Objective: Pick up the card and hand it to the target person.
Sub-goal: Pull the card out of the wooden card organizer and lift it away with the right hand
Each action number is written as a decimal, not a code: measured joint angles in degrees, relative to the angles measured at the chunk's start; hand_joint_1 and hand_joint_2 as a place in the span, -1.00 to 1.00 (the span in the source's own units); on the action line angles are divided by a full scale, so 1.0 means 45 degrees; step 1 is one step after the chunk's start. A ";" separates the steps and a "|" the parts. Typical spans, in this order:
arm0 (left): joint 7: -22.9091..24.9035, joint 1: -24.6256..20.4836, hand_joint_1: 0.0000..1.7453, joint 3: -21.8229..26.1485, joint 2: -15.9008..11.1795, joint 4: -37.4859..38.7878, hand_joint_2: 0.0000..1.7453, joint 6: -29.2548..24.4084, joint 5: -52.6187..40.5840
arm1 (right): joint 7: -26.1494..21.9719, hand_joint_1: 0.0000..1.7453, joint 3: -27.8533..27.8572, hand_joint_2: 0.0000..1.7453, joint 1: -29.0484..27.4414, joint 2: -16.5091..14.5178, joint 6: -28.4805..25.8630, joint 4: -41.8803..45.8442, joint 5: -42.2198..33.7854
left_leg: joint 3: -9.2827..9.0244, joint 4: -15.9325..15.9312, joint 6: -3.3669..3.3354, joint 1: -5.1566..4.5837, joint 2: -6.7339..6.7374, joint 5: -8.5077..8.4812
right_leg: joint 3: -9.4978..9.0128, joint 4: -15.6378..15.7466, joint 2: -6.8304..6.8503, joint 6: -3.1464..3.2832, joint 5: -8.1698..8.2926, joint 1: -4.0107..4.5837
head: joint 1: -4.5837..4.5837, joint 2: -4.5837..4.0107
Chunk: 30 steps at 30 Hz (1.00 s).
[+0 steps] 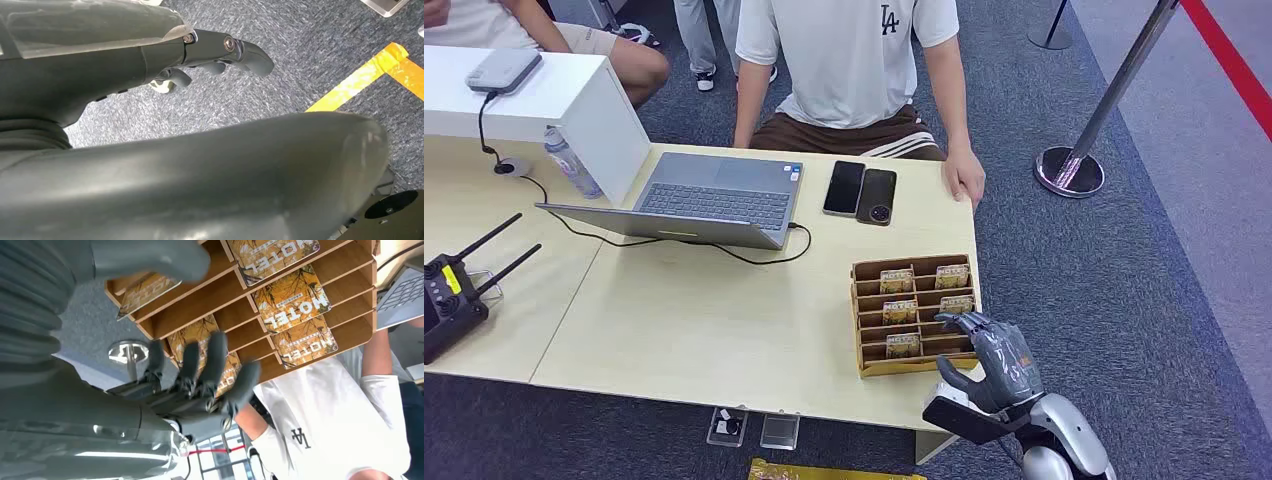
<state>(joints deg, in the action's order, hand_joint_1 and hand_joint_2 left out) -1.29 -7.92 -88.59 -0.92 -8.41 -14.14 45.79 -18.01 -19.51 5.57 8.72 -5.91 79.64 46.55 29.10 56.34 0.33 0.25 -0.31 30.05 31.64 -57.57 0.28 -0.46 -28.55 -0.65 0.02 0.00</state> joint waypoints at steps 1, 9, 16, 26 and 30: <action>0.0000 0.0000 -1.00 0.0000 0.0000 0.0000 -1.00 0.0000 -0.0008 | 0.0000 -1.00 0.0002 1.00 -0.0007 0.0000 -0.0045 0.0006 0.0019 | 0.0000 0.0000 0.0000 0.0000 0.0000 0.0000 | 0.0000 0.0000 0.0000 0.0000 0.0000 0.0000 | 0.0000 0.0000; 0.0017 -0.0021 -1.00 0.0000 0.0000 0.0000 -1.00 0.0073 -0.0141 | 0.0183 -1.00 0.0086 1.00 -0.0109 0.0000 -0.0834 0.0172 0.0737 | 0.0000 0.0000 0.0000 0.0000 0.0000 0.0000 | 0.0000 0.0000 0.0000 0.0000 0.0000 0.0000 | -0.0001 0.0000; 0.0074 -0.0042 -1.00 0.0000 0.0000 0.0000 -1.00 0.0109 -0.0165 | 0.0493 -1.00 0.0074 1.00 -0.0156 0.0000 -0.0991 0.0187 0.1551 | 0.0000 0.0000 0.0000 0.0000 0.0000 0.0000 | 0.0000 0.0000 0.0000 0.0000 0.0000 0.0000 | -0.0001 0.0000; 0.0072 -0.0091 -1.00 0.0000 0.0000 0.0000 -1.00 0.0112 -0.0169 | 0.1122 -0.96 0.0069 1.00 -0.0201 -0.0002 -0.1366 -0.0044 0.2788 | 0.0001 0.0000 0.0000 0.0000 0.0000 0.0000 | 0.0001 0.0000 0.0000 0.0000 0.0000 0.0000 | 0.0000 0.0000; 0.0069 -0.0100 -1.00 0.0000 0.0000 0.0000 -1.00 0.0112 -0.0184 | 0.1188 -0.93 0.0085 1.00 -0.0260 -0.0005 -0.1461 -0.0164 0.2931 | 0.0001 0.0000 0.0000 0.0000 0.0000 0.0000 | 0.0001 0.0000 0.0000 0.0000 0.0000 0.0000 | 0.0000 0.0000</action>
<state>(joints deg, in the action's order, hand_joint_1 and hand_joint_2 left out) -0.98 -8.36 -88.59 -0.92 -8.41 -13.64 44.96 -12.67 -19.12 4.40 8.70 -12.49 78.90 59.75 29.10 56.33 0.33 0.25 -0.31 30.05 31.64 -57.57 0.28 -0.46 -28.56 -0.65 0.02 0.00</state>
